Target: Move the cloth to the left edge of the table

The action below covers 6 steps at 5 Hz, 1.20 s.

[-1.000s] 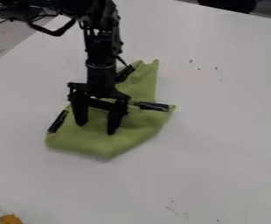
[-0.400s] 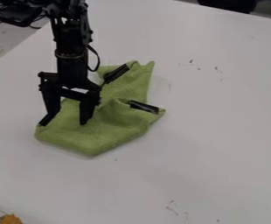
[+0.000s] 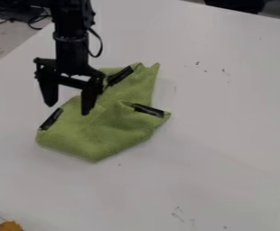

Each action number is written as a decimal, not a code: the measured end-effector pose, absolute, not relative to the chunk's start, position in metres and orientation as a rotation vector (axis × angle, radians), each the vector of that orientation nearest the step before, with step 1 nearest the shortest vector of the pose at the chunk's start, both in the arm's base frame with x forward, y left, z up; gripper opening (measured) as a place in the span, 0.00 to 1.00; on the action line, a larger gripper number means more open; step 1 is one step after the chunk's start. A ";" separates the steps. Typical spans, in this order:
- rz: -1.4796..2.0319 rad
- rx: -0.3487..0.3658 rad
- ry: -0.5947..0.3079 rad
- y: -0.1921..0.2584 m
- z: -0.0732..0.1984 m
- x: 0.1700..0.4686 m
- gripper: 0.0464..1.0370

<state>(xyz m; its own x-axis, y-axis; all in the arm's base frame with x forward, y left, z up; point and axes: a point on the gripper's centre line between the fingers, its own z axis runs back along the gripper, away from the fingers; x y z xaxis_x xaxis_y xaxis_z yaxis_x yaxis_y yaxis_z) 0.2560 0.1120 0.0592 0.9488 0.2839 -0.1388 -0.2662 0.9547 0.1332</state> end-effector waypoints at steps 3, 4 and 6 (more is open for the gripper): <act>0.250 -0.003 0.117 0.019 0.090 0.287 0.96; 0.300 -0.002 0.075 0.005 0.109 0.291 0.96; 0.298 -0.030 -0.004 -0.046 0.133 0.290 0.96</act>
<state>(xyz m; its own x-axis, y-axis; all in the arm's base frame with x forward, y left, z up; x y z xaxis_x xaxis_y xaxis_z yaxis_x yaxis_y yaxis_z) 0.2895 -0.0456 0.1327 0.9559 0.2938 -0.0007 -0.2936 0.9554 -0.0305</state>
